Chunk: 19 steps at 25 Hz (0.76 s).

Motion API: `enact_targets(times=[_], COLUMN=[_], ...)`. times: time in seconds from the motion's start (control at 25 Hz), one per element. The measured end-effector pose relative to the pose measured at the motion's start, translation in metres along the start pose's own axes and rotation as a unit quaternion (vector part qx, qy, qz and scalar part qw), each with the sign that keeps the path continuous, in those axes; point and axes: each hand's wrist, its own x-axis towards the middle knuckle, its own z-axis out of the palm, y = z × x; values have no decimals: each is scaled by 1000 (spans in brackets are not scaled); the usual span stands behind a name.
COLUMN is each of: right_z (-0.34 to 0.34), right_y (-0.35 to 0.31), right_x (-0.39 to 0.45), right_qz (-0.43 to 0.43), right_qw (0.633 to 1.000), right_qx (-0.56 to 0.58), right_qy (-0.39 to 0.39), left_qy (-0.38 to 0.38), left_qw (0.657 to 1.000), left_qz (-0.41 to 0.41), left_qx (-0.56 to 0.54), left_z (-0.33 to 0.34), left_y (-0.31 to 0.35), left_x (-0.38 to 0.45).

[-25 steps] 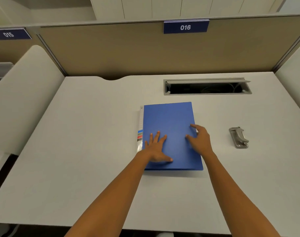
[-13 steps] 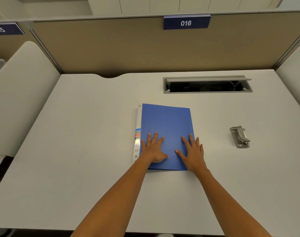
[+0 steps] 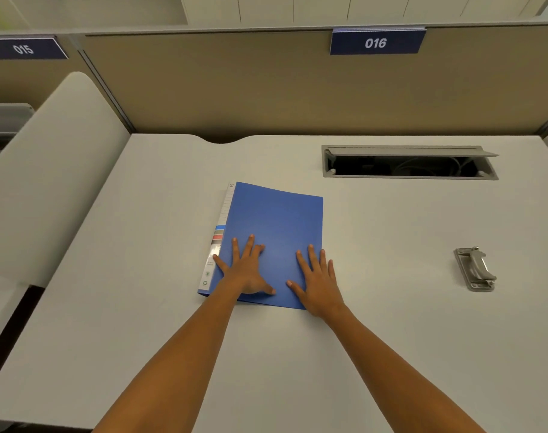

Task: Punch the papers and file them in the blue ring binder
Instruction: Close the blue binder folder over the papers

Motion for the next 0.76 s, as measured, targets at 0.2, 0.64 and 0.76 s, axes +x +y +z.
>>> enact_targets(times=[0.2,0.64,0.76], right_z=[11,19,20], right_y=[-47,-103,-109], right_x=[37,107,117], right_qz=[-46,-111,-123], right_qw=[998,986,982], right_qx=[-7,-83,-99], right_qy=[-35,-98,-105], left_qy=[34,44,43], left_qw=[999,998,998], left_qz=[-20,-48,-54], left_qx=[-3,-4,-2], left_z=[-14,-45,-50], left_y=[-66,-147,-156], left_x=[12,41,44])
